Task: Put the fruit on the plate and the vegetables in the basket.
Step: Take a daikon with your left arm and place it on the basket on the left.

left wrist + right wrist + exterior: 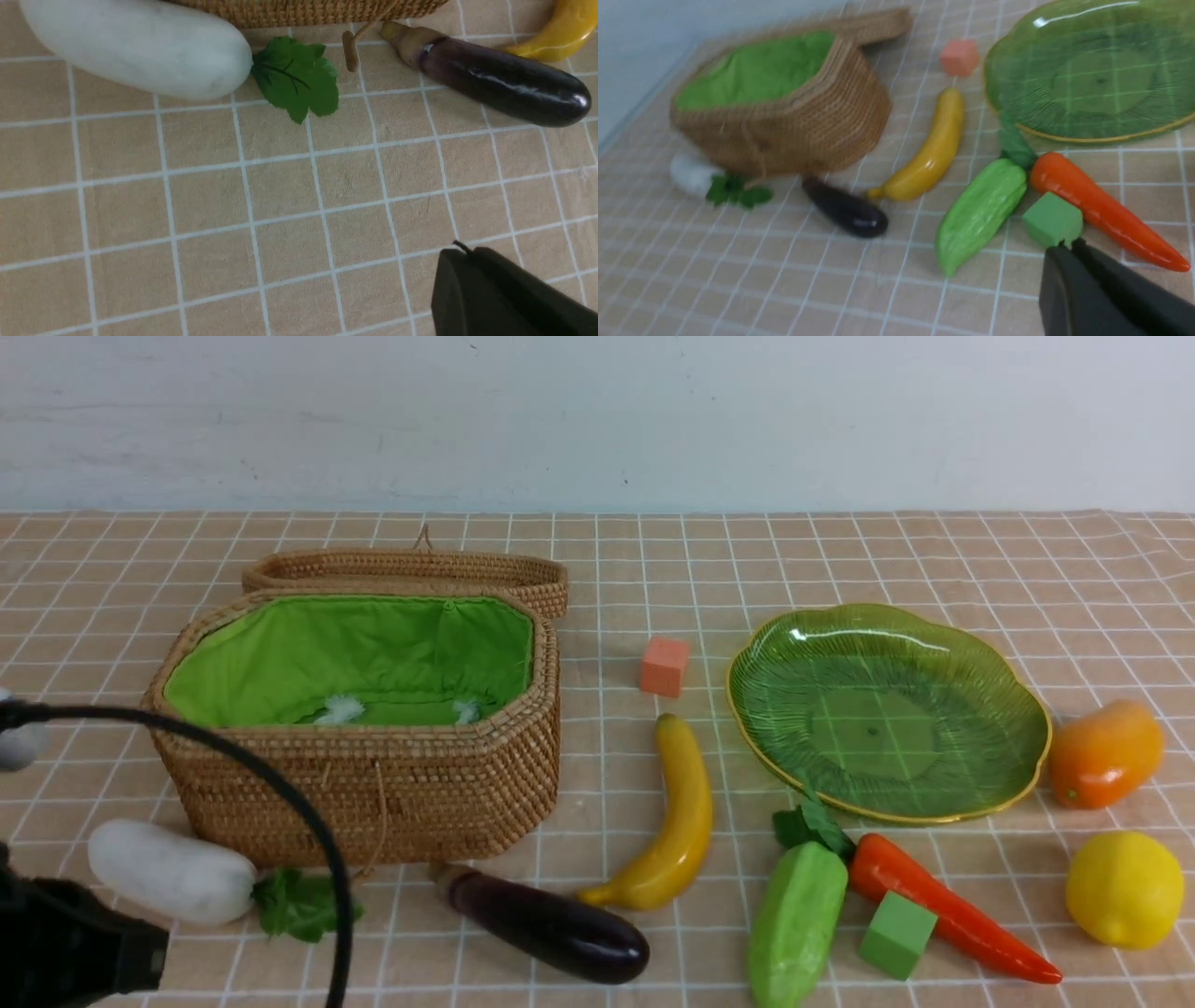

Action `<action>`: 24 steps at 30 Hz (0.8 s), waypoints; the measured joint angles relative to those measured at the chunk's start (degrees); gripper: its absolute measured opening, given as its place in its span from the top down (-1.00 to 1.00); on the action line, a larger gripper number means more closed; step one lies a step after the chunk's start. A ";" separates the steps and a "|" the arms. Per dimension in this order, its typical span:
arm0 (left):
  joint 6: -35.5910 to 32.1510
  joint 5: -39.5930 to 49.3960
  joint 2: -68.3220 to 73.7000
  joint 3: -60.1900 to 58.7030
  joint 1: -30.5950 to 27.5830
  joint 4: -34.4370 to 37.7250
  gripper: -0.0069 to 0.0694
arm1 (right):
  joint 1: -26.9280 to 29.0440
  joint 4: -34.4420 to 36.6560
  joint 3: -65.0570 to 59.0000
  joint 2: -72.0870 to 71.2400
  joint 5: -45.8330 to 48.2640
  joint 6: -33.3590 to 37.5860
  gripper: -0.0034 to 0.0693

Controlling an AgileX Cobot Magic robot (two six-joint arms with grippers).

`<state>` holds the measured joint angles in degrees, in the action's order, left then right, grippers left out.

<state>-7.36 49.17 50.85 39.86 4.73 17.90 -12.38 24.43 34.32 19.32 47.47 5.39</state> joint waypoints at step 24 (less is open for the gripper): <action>8.64 -8.13 29.30 9.69 -23.91 4.27 0.46 | -1.31 -4.02 15.04 12.61 8.69 12.49 0.89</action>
<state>1.28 41.04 80.16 49.55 -19.18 22.17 -13.69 20.41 49.36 31.92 56.15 17.87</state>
